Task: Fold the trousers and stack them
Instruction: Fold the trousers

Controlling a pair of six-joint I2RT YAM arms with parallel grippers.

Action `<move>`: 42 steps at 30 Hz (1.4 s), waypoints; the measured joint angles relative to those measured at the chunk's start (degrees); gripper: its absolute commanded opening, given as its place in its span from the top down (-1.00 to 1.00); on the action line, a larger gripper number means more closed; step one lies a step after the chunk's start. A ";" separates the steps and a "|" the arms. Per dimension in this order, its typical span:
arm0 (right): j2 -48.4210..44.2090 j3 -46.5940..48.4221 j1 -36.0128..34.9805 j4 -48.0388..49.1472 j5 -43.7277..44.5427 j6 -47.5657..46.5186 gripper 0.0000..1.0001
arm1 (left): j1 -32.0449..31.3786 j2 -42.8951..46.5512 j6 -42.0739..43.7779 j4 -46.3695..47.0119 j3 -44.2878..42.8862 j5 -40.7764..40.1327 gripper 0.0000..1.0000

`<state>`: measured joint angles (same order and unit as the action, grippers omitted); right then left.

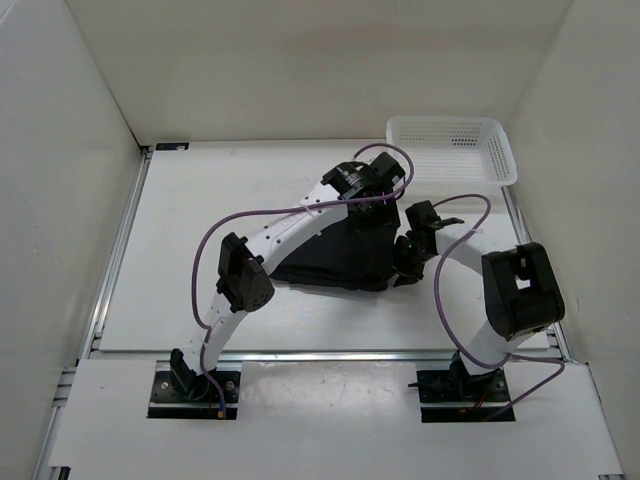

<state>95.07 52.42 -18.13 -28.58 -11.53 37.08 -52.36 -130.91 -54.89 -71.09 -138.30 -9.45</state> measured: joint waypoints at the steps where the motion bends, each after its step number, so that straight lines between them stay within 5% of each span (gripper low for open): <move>1: -0.72 0.00 0.00 -0.72 0.72 -0.46 0.11 | 0.00 0.11 0.28 0.09 0.02 0.31 -0.62; 3: -3.43 -0.11 0.00 -2.49 2.49 -1.44 0.09 | 0.33 1.20 0.94 0.37 0.83 0.85 -0.55; 7: -12.94 -1.60 1.14 -5.62 5.25 -2.78 0.23 | 2.27 8.00 2.08 0.85 6.86 1.57 0.10; 8: -15.61 -2.01 1.62 -6.58 5.84 -3.06 0.53 | 3.32 10.62 2.56 0.81 8.98 1.55 0.44; 11: -22.34 -2.38 2.73 -9.53 7.58 -3.63 1.00 | 7.96 18.29 3.85 1.18 14.93 1.20 0.79; 19: -26.03 5.57 -0.85 -13.86 4.94 -4.85 1.00 | 20.13 26.27 9.25 5.51 31.12 1.27 0.79; 24: -15.67 13.38 -4.20 -9.07 2.34 -6.78 1.00 | 22.47 19.82 11.65 11.02 43.01 3.37 0.79; 29: -1.79 9.73 -5.25 -4.70 2.38 -7.78 1.00 | 23.63 13.60 11.69 14.91 51.58 6.34 0.79; 32: 1.88 7.17 -5.22 -4.52 2.45 -7.58 1.00 | 22.97 15.15 11.56 15.30 53.83 7.10 0.79; 37: -5.49 9.14 -6.69 -8.87 7.34 -8.55 1.00 | 20.41 20.50 11.37 11.50 55.12 6.88 0.79; 42: -9.94 19.28 -6.51 -11.89 10.43 -11.47 1.00 | 19.41 22.36 12.48 6.21 42.56 5.57 0.79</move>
<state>85.12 71.70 -24.64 -40.47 -1.10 25.61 -32.95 -108.55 -42.41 -64.88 -95.74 -3.88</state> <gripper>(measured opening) 0.002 0.110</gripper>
